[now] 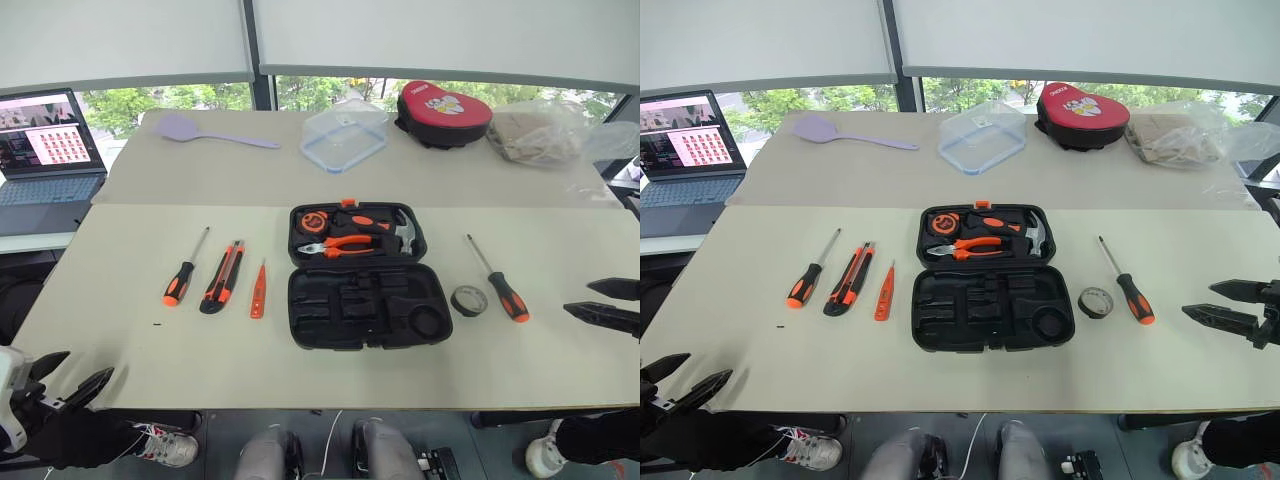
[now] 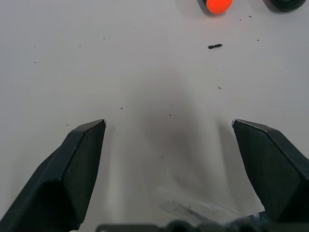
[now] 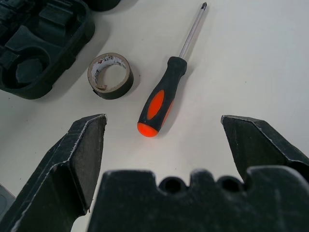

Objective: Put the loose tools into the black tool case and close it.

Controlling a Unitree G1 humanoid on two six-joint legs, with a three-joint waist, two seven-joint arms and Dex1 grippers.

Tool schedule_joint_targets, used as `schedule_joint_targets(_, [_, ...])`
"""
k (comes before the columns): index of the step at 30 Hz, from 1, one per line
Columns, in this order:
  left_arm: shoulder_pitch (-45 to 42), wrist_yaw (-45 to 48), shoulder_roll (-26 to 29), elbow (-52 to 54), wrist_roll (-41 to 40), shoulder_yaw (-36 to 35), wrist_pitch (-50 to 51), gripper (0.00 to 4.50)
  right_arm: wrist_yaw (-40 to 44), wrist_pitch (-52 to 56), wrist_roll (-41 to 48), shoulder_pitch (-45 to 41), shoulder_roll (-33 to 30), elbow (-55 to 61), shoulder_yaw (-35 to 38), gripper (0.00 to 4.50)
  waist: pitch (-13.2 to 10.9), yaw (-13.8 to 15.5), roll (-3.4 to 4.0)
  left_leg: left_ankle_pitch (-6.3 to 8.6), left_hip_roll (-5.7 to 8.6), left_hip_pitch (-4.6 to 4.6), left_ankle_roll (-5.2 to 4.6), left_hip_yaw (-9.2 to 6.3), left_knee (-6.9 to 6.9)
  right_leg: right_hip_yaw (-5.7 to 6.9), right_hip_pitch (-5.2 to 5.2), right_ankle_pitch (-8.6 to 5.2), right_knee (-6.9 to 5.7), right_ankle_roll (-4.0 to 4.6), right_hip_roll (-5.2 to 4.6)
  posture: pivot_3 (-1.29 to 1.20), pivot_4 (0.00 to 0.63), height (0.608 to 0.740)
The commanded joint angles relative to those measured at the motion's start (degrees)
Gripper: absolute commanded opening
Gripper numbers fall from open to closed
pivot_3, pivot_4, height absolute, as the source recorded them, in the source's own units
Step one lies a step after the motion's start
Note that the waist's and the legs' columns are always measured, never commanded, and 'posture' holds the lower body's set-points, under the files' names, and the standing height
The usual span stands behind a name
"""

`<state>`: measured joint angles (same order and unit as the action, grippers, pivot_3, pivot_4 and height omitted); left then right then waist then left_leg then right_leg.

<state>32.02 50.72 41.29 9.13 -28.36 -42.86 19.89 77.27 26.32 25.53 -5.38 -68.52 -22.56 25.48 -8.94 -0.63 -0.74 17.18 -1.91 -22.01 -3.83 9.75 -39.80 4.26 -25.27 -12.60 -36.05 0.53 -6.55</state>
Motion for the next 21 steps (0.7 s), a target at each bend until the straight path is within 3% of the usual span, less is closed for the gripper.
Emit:
schedule_joint_targets(1, [-0.01, -0.59, 0.16, 1.50, 0.24, -0.95, -0.29, 4.50, -2.76, 0.76, 0.52, -0.29, 0.39, 4.29, 2.23, 4.43, 0.00, -0.04, 0.00, 0.00, 0.00, 0.00, 0.00, 0.00, 0.00, 0.00, 0.00, 0.00, 0.00, 0.00, 0.00, 0.00, 0.150, 0.731])
schedule_joint_targets(9, [-13.58, -9.48, 5.11, 9.51, -10.06, 0.55, 19.54, 4.50, -12.85, 14.47, 9.28, -4.84, 3.53, 27.79, 3.40, 4.43, 0.00, 0.20, 0.01, -0.06, 0.00, -0.04, 0.10, -0.09, -0.04, 0.06, 0.01, 0.11, -0.10, -0.18, 0.01, 0.00, 0.150, 0.731])
schedule_joint_targets(15, [-27.74, -18.74, 8.72, 8.05, -7.96, 10.03, 30.53, 4.50, -10.24, 12.51, 13.74, -7.89, 7.06, 33.73, -0.05, 4.43, 0.02, 0.71, -0.08, -0.13, 0.05, 0.01, 0.00, -0.12, -0.07, 0.36, 0.22, 0.16, -0.05, -0.26, 0.24, 0.00, 0.150, 0.731])
schedule_joint_targets(21, [-38.55, -22.00, 7.46, 1.51, -3.96, 19.96, 33.00, 4.50, -12.90, 14.07, 18.38, -13.20, 11.25, 43.73, -6.07, 4.43, -0.01, 0.56, -0.07, -0.37, 0.10, 0.01, -0.27, -0.03, -0.06, 0.45, 0.14, 0.20, -0.12, -0.33, 0.46, 0.00, 0.150, 0.731])
